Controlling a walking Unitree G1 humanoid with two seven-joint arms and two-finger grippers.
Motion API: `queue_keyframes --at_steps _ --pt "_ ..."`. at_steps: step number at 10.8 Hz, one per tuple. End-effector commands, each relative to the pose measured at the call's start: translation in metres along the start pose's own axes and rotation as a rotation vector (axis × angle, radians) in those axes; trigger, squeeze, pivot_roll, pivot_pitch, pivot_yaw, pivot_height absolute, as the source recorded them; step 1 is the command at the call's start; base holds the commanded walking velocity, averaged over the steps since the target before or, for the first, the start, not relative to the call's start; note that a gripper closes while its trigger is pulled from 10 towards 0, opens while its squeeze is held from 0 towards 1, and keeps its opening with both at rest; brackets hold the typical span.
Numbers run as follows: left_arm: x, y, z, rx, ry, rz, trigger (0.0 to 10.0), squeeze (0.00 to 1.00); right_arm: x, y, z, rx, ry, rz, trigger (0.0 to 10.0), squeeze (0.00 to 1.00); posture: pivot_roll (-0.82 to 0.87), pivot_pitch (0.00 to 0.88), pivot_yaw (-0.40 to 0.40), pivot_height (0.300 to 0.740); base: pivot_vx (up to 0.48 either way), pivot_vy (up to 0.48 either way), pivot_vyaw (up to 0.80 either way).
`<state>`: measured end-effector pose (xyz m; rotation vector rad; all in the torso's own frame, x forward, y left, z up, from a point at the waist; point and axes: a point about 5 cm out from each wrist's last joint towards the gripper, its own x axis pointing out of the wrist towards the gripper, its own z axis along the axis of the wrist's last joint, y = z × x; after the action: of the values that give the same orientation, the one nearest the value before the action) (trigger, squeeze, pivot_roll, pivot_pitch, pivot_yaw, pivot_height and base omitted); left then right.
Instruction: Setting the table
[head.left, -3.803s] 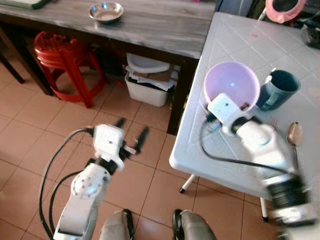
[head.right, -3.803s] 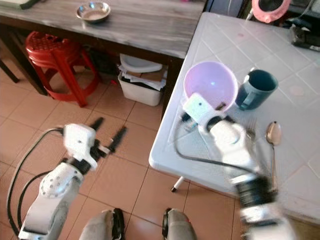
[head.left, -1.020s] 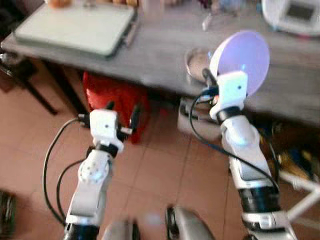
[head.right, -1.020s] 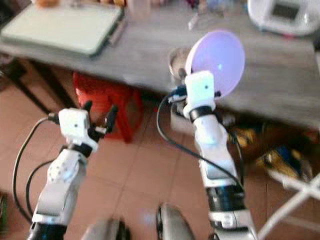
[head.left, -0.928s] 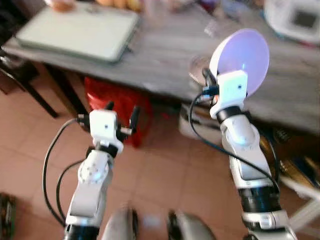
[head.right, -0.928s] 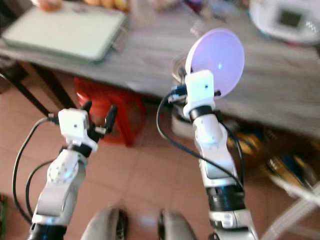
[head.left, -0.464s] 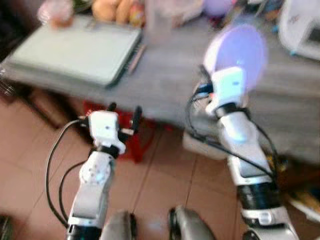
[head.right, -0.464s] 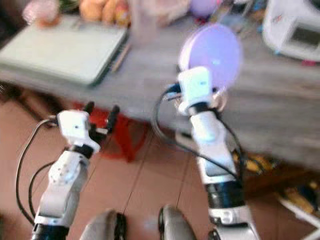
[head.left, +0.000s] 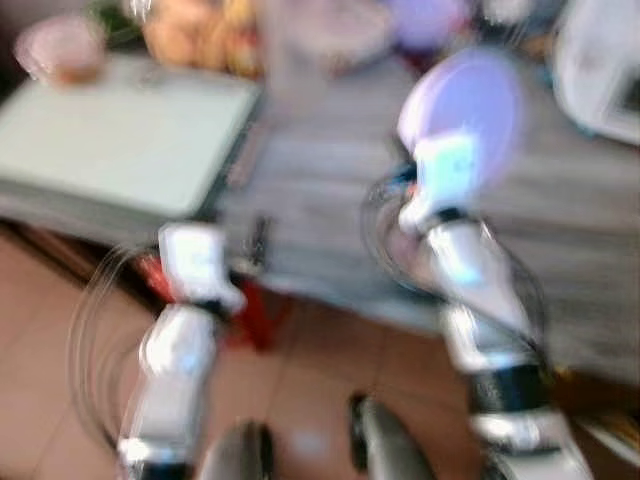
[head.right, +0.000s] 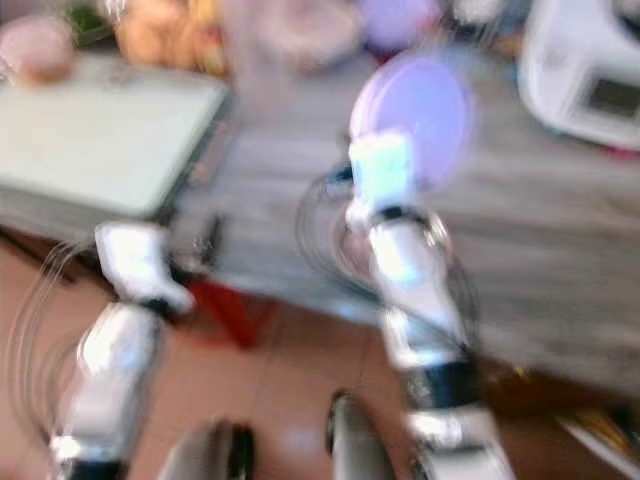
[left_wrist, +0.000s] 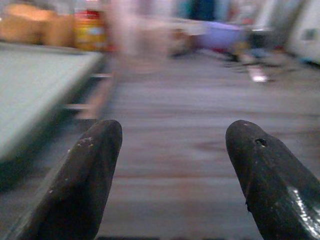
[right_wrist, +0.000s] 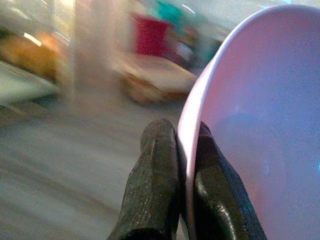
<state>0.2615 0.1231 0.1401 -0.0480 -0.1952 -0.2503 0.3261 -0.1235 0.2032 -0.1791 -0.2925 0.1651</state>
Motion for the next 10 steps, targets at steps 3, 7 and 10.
queue_keyframes --at_steps 3,7,10 --pt "-0.023 0.014 0.001 0.045 0.034 0.023 10.0 0.0 0.003 0.007 0.0 -0.003 0.01 0.063 10.0 0.0 -0.02 0.211 -0.006 0.74 0.0 0.0 -0.27" --pt "-0.033 0.017 0.002 0.051 0.057 0.029 10.0 0.0 0.005 0.02 -0.001 0.008 0.026 0.353 10.0 0.0 -0.01 0.21 -0.012 0.74 0.0 0.0 0.0" --pt "-0.035 0.016 0.004 0.044 0.06 0.027 10.0 0.0 0.007 0.028 0.002 0.012 0.043 0.567 10.0 0.0 0.0 0.222 -0.01 0.74 0.0 0.0 0.0"
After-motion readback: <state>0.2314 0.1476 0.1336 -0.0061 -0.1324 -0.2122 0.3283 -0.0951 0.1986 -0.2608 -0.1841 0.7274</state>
